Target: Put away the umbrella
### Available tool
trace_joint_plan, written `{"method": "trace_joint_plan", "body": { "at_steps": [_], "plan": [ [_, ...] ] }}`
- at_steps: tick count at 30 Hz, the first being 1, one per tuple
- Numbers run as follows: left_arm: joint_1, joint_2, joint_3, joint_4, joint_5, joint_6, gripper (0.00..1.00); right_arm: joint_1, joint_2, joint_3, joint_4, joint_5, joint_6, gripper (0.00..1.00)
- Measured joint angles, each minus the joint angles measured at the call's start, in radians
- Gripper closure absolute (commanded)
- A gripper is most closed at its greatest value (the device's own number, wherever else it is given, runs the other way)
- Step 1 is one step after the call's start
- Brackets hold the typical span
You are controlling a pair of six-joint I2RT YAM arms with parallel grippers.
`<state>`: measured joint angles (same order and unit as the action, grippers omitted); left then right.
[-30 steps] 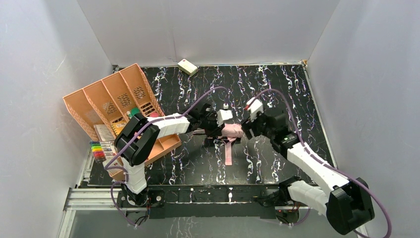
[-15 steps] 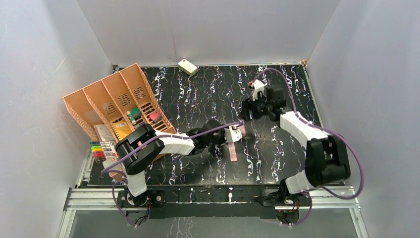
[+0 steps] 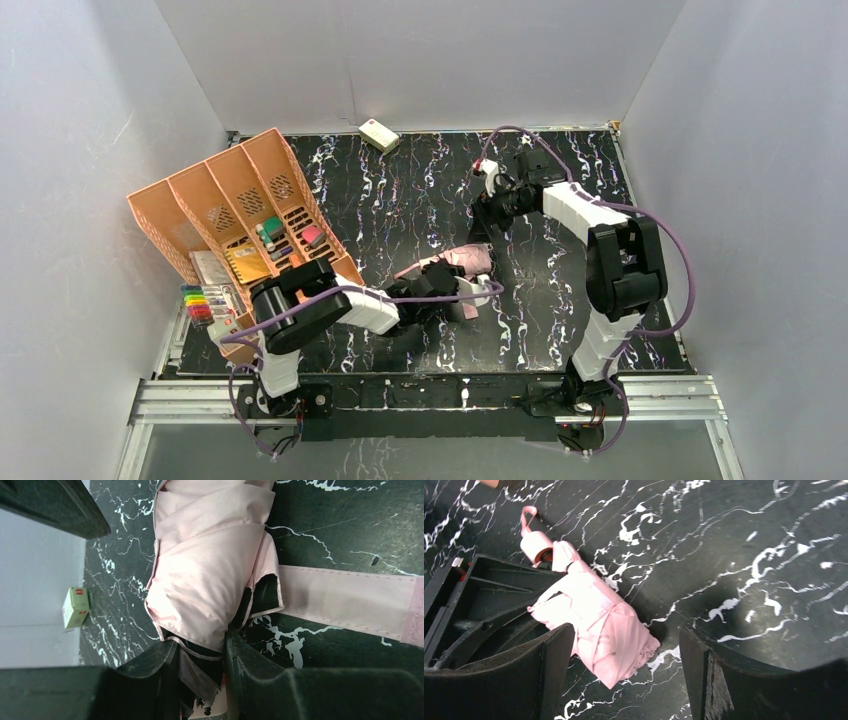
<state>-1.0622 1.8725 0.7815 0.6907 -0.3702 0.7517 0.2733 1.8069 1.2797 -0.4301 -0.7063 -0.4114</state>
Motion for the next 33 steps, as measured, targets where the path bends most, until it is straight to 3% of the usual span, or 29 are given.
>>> {"method": "trace_joint_plan", "body": {
  "at_steps": [12,21,23,27,29,33],
  "plan": [
    [-0.062,0.077,-0.009,0.122,-0.158,0.087,1.0,0.042,0.035,0.035,-0.184,-0.082,-0.198,0.15],
    [-0.079,0.103,-0.01,0.159,-0.204,0.109,1.0,0.081,0.122,0.061,-0.23,-0.044,-0.283,0.24],
    [-0.079,0.103,-0.011,0.159,-0.204,0.109,1.0,0.089,0.126,0.061,-0.223,-0.028,-0.286,0.29],
    [-0.079,0.102,-0.014,0.161,-0.202,0.109,1.0,0.104,0.126,0.059,-0.203,0.013,-0.274,0.5],
    [-0.078,0.097,-0.014,0.157,-0.203,0.109,0.91,0.111,0.124,0.053,-0.189,0.035,-0.258,0.53],
    [-0.076,0.072,-0.017,0.123,-0.193,0.097,0.55,0.13,0.098,0.021,-0.148,0.066,-0.227,0.58]
  ]
}}
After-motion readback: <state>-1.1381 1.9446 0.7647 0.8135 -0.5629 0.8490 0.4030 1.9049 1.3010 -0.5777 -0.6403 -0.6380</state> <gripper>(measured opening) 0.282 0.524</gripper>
